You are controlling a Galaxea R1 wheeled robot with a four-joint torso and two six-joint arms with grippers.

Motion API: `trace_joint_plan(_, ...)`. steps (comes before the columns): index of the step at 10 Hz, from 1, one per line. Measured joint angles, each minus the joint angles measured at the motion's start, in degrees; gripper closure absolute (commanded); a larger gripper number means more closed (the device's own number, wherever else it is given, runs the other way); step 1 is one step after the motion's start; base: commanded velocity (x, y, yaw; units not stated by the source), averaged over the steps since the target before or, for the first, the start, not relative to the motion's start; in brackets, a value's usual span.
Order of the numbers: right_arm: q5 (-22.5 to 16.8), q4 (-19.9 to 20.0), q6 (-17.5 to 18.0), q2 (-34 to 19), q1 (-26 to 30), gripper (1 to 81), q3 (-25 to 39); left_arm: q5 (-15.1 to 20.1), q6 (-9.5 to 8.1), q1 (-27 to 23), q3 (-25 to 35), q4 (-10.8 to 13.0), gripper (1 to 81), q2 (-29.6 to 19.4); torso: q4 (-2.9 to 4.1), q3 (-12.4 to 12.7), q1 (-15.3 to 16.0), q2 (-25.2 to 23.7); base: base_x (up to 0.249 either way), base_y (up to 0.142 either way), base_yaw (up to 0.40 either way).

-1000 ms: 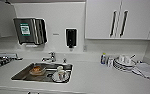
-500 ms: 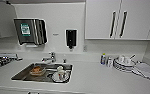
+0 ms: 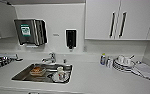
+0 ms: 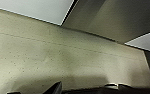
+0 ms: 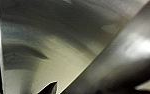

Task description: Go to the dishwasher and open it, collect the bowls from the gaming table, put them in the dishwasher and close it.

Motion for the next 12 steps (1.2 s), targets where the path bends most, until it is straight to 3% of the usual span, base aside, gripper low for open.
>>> trace_joint_plan(12,0.82,-0.68,0.04,1.07,0.77,1.0,-1.66,-0.22,-0.02,-0.43,0.00,-0.02,1.0,0.00,0.00,0.02,-0.02,0.02,-0.011,0.000,0.000)
